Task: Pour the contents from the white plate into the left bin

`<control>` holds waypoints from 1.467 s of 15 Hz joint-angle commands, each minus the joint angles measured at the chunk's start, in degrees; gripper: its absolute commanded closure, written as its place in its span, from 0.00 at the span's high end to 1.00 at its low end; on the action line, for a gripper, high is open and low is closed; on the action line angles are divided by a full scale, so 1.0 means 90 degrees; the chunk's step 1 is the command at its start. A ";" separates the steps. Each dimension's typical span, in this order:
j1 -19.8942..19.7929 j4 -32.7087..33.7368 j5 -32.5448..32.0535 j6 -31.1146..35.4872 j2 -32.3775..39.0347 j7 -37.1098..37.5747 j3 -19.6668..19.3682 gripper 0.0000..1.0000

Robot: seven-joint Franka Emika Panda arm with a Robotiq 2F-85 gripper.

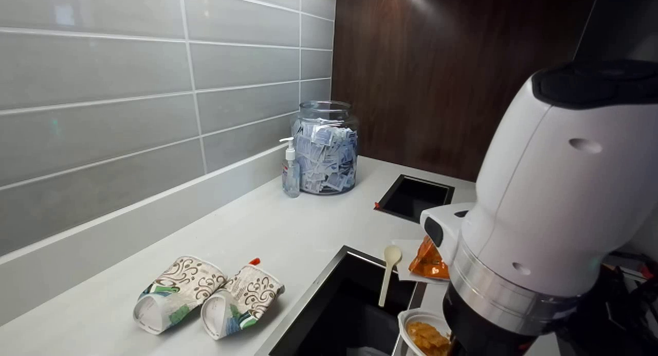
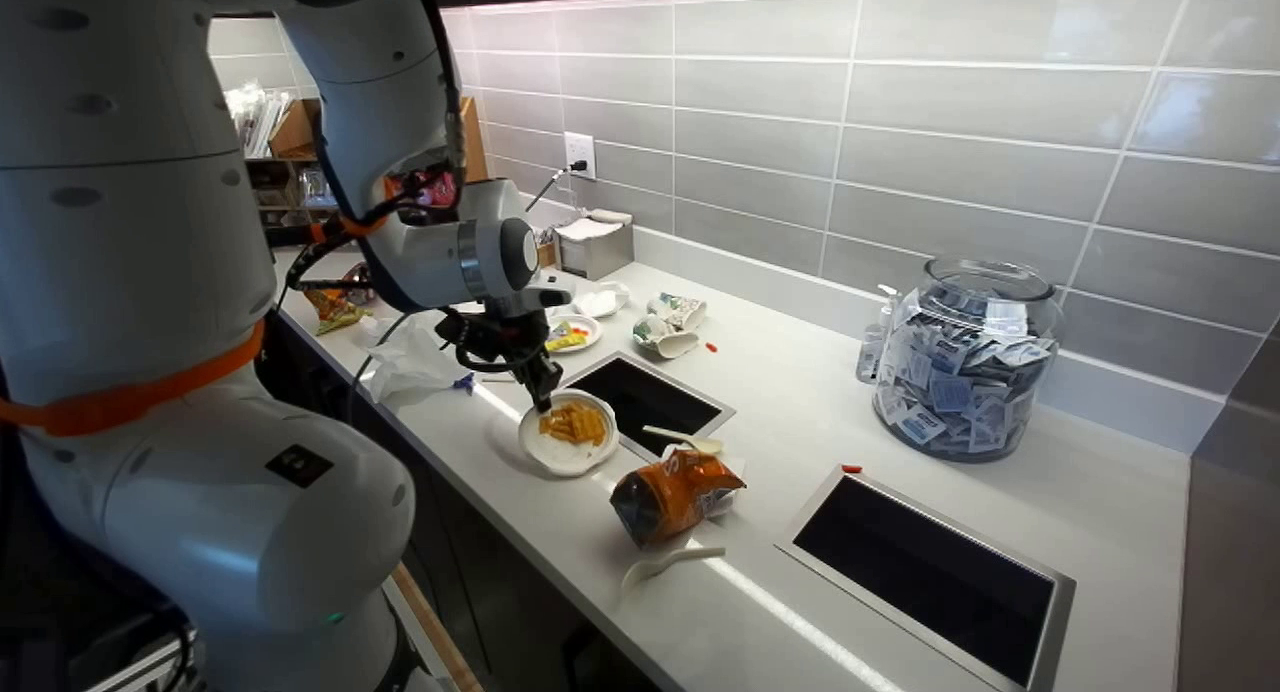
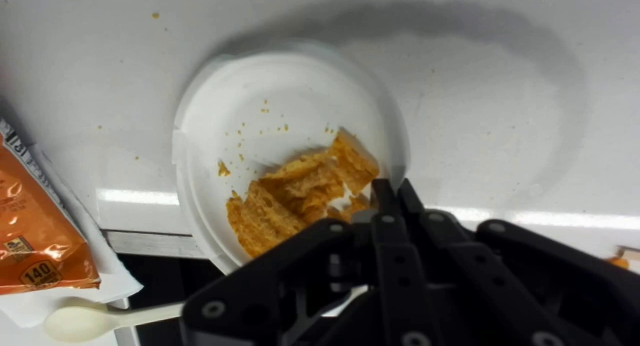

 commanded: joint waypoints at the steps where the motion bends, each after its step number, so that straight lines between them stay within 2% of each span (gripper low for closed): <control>1: -0.0079 -0.0140 -0.0251 -0.0251 -0.0257 0.0330 0.0075 0.01; 14: -0.0196 -0.0124 -0.0464 -0.0449 -0.0494 0.0541 0.0160 0.01; 22: -0.0262 -0.0039 -0.0648 -0.0797 -0.0727 0.0583 0.0375 0.01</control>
